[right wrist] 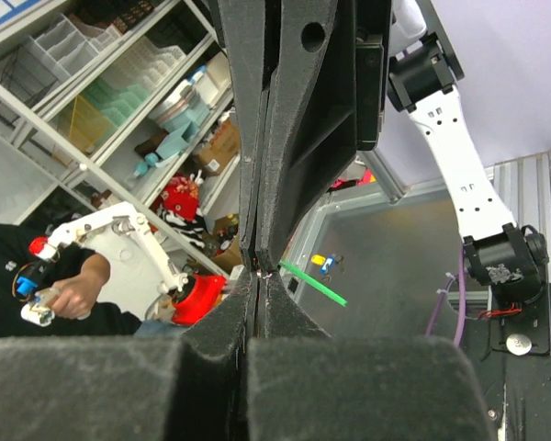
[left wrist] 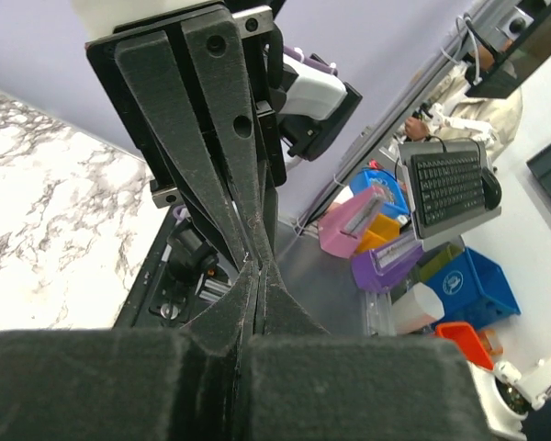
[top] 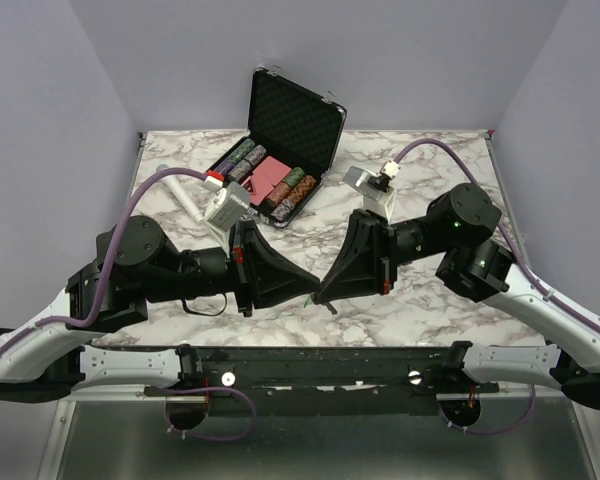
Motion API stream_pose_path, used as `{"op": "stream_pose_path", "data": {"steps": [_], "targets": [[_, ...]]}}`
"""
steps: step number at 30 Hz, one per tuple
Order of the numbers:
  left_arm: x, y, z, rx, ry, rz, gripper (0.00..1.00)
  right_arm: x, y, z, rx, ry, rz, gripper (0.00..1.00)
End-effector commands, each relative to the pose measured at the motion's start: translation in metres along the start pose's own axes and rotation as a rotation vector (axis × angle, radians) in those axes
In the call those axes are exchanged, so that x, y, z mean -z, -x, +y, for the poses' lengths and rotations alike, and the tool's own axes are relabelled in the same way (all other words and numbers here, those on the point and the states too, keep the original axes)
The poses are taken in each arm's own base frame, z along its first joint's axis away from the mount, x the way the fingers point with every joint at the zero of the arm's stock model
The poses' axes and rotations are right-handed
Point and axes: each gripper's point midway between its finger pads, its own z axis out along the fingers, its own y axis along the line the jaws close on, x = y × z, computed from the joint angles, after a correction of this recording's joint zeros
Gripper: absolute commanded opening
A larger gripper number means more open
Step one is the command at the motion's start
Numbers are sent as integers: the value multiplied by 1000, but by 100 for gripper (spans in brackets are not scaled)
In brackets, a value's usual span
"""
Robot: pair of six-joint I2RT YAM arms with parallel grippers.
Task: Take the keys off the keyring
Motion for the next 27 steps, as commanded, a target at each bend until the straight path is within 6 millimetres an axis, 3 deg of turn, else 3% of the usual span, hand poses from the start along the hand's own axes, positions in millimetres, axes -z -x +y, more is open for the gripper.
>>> {"op": "stream_pose_path", "data": {"steps": [1,10,27], "targets": [[-9,-19,-24,-18,-141,128,0,-6,-1,-24,-36,-73,12,1],[-7,-31,-34,-67,-207,233,0,-8,-4,-26,-38,-79,75,1],[-6,-84,-42,-121,-406,505,0,-9,-39,-39,-129,-16,244,1]]}}
